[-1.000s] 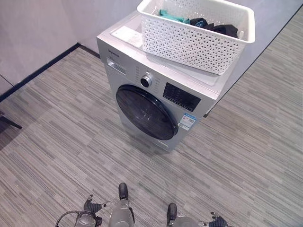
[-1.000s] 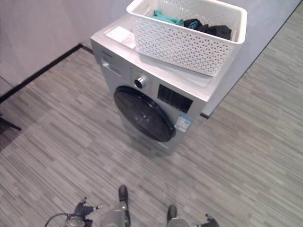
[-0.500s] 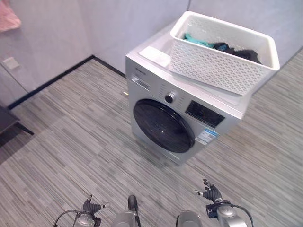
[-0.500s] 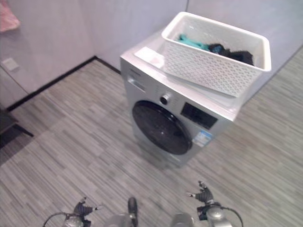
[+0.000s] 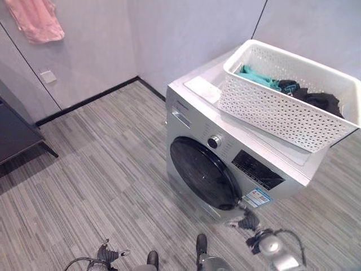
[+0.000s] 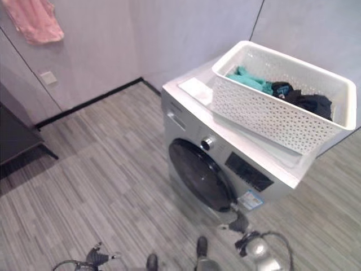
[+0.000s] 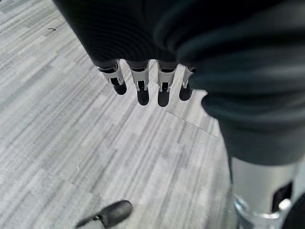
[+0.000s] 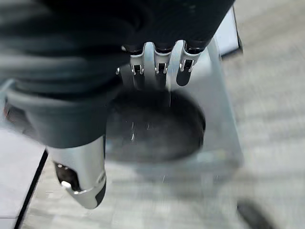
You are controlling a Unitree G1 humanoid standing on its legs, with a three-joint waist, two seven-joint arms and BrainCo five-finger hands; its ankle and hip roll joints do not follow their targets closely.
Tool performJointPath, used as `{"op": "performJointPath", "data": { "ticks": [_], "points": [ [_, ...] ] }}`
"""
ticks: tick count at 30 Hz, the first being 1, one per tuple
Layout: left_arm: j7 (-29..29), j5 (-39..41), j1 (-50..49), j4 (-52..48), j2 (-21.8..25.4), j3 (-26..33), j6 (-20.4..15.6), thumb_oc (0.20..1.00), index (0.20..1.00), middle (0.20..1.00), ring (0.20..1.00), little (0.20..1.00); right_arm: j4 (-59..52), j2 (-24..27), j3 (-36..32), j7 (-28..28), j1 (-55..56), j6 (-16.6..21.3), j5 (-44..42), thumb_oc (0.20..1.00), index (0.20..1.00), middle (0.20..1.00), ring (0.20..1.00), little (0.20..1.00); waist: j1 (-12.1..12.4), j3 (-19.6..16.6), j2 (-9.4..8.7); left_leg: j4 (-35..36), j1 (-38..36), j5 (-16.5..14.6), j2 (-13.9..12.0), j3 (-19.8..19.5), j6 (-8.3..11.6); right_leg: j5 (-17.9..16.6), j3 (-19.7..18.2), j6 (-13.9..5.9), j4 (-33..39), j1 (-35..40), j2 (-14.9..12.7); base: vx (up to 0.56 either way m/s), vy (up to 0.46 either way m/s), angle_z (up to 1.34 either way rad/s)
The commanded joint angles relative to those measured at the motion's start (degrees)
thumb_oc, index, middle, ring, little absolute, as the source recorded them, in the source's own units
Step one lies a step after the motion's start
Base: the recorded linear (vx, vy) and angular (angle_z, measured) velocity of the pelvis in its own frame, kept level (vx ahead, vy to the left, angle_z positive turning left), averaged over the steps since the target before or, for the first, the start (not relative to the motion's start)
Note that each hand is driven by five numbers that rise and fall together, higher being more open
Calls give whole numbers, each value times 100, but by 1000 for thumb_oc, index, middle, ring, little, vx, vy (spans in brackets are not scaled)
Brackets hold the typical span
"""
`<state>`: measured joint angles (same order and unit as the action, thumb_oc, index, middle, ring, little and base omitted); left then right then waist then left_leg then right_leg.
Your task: Grab the laundry basket,head to the washer,open it,put in the laundry and shut it.
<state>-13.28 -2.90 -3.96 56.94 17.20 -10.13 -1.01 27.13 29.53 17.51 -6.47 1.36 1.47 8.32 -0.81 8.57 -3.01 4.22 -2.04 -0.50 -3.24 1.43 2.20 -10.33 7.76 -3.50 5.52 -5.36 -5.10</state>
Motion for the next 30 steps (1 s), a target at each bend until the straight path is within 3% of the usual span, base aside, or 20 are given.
{"op": "performJointPath", "data": {
  "ticks": [1, 12, 21, 25, 28, 30],
  "points": [
    [-81, -135, 398, 216, 25, -148, -141, 1000, 1000, 1000, 1000, 1000, -314, 226, -148, -186, -191, 204, 301, 1000, 1000, 1000, 1000, 1000, 53, 149, 138, -398, 174, -323, -156, 164, -84, 1005, 134, -249, -218, 399, -214, 38, -108, 7],
    [-40, 17, 134, 154, -90, -155, -164, 1000, 1000, 1000, 1000, 1000, -410, 8, 242, -191, -569, 401, 123, 1000, 1000, 1000, 1000, 1000, 200, 163, 274, -180, 68, -198, -255, 35, 46, 1175, 278, -174, -67, 634, -84, 22, -40, 10],
    [-69, 1146, -15, -229, -150, 128, -425, 1000, 1000, 1000, 1000, 1000, 630, -614, 870, -376, -1523, 489, -361, 1000, 1000, 1000, 1000, 1000, 405, 366, 477, -77, 409, -39, -146, -221, 7, 1059, 341, -184, -52, 354, -182, -53, 9, 11],
    [-180, 1559, 22, -665, -157, -2, -637, 1000, 1000, 1000, 1000, 1000, 1625, -961, 1123, -568, -2273, 474, -609, 1000, 1000, 1000, 1000, 1000, 579, 579, 726, -55, 909, 150, -13, -415, -6, 927, 396, -193, -52, -64, -298, -169, 53, 2],
    [-153, 1961, 135, -1064, -145, -295, -808, 1000, 1000, 1000, 1000, 1000, 2532, -1282, 1245, -696, -3039, 451, -959, 1000, 1000, 1000, 1000, 1000, 810, 760, 1022, -3, 1355, 367, 102, -597, 27, 886, 527, -187, -52, -355, -366, -125, 43, 57],
    [-166, 1976, 158, -1081, -130, -331, -809, 1000, 1000, 1000, 1000, 1000, 2532, -1332, 1306, -711, -3127, 447, -976, 1000, 1000, 1000, 1000, 1000, 840, 802, 1058, 8, 1392, 382, 111, -613, 38, 886, 542, -177, -52, -383, -360, -46, 12, 33]
  ]
}}
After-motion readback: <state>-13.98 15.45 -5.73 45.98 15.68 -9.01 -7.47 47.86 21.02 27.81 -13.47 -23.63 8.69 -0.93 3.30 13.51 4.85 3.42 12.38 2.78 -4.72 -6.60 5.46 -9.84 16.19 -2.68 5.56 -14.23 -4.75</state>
